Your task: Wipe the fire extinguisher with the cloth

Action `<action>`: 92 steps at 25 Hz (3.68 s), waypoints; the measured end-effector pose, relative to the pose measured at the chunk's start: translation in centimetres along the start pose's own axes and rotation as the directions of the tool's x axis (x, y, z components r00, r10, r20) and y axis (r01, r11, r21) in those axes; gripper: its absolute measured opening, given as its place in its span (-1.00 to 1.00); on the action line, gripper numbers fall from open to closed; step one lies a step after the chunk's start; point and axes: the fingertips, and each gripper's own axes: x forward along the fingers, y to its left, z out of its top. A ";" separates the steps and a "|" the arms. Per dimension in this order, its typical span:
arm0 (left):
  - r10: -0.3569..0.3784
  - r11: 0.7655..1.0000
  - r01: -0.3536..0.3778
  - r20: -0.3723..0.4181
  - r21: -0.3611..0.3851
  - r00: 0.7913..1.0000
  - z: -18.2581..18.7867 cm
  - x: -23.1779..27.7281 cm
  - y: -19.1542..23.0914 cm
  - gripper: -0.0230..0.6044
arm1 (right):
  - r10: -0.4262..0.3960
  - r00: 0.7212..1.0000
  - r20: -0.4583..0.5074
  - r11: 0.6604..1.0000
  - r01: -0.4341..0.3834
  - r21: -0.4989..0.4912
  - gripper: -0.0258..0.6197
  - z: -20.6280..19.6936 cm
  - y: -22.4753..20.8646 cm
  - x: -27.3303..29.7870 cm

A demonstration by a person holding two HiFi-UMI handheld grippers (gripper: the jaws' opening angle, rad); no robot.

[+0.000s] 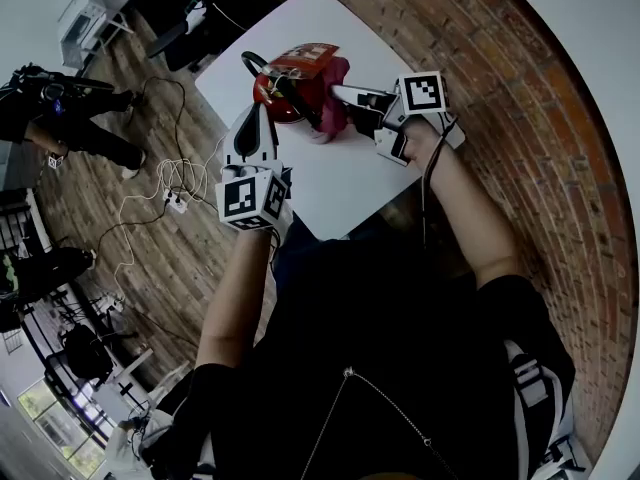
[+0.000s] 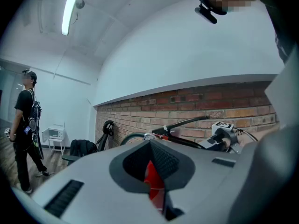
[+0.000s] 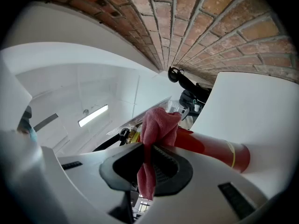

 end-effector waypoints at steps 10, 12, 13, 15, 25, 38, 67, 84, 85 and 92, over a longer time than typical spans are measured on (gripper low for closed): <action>0.005 1.000 -0.005 0.010 -0.003 1.000 -1.0 1.4 1.3 -0.90 | 0.105 0.989 0.100 0.993 -0.110 0.051 -0.71 0.6 0.1 -0.5; 0.006 1.000 -0.006 0.011 0.001 1.000 -1.1 1.6 1.5 -0.90 | 0.081 0.989 0.122 0.995 -0.089 0.054 -0.71 0.4 -1.2 -1.3; 0.007 1.000 -0.007 0.012 0.001 1.000 -1.0 1.4 1.3 -0.90 | 0.067 0.989 0.134 0.995 -0.075 0.061 -0.71 0.1 -1.5 -1.8; 0.006 1.000 -0.006 0.013 0.001 1.000 -0.8 0.9 0.8 -0.90 | 0.028 0.987 0.159 0.996 -0.041 0.080 -0.71 -0.7 -2.5 -3.3; -0.010 1.000 0.010 0.017 -0.002 1.000 -0.7 0.4 0.2 -0.90 | -0.177 0.967 0.184 0.970 0.141 0.197 -0.71 -5.0 -13.4 -6.7; -0.003 1.000 0.003 0.001 -0.003 1.000 -2.2 -2.2 0.6 -0.90 | -0.345 0.933 0.101 0.921 0.315 0.231 -0.71 -9.5 -25.5 -5.7; 0.010 1.000 -0.011 -0.063 -0.008 0.998 -4.7 -6.8 2.0 -0.90 | -0.459 0.875 0.155 0.855 0.388 0.344 -0.71 -12.9 -33.5 -1.0; 0.003 1.000 -0.004 -0.057 -0.024 0.998 -5.2 -5.6 2.2 -0.90 | -0.307 0.926 0.219 0.903 0.211 0.374 -0.71 -11.3 -29.5 -0.4; 0.001 1.000 -0.003 -0.054 -0.026 0.999 -5.1 -5.5 2.1 -0.90 | -0.300 0.928 0.221 0.905 0.204 0.372 -0.71 -11.2 -29.1 -0.4; -0.009 1.000 0.008 -0.042 -0.026 0.999 -4.9 -5.1 1.5 -0.90 | -0.254 0.935 0.250 0.916 0.149 0.373 -0.71 -10.6 -26.6 -0.4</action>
